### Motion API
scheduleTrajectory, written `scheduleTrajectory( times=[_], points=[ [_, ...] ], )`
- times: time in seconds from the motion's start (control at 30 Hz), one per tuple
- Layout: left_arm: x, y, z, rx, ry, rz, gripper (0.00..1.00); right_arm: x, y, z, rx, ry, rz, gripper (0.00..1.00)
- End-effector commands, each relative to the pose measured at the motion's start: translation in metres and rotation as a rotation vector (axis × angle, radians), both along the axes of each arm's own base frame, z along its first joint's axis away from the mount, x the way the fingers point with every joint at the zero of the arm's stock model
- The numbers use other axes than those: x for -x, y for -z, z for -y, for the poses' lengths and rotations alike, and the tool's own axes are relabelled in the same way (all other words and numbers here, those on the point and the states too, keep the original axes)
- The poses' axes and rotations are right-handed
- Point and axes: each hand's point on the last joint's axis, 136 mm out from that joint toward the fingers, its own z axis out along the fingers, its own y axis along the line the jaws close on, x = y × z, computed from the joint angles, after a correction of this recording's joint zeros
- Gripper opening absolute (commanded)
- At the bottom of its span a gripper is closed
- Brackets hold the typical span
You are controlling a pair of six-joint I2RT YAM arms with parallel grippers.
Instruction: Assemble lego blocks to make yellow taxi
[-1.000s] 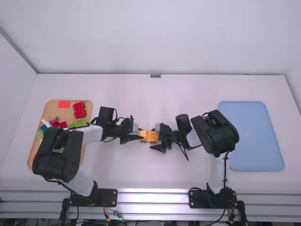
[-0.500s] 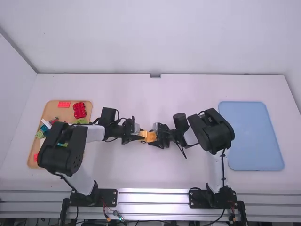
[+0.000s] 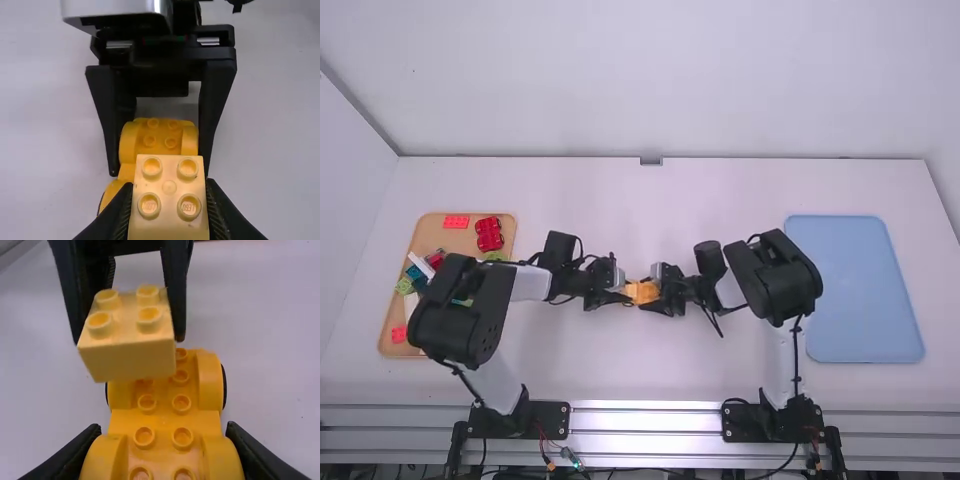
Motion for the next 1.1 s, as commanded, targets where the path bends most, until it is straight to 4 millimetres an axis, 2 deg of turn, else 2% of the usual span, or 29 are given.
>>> scheduleTrajectory(
  times=[0.0, 0.2, 0.7, 1.07],
  points=[
    [0.002, 0.005, 0.003, -0.025, 0.006, -0.004, 0.05, 0.009, 0.001, 0.0, -0.023, -0.032, -0.025, 0.52],
    [-0.001, 0.005, 0.002, -0.027, -0.003, 0.007, 0.03, 0.023, 0.01, 0.0, 0.012, -0.069, -0.038, 0.52],
    [0.009, 0.011, 0.003, -0.045, 0.008, -0.046, 0.04, 0.019, 0.01, -0.001, 0.015, -0.064, -0.036, 0.54],
    [0.008, 0.018, 0.003, -0.029, 0.007, -0.059, 0.04, 0.019, 0.01, -0.001, 0.016, -0.061, -0.042, 0.54]
  ],
)
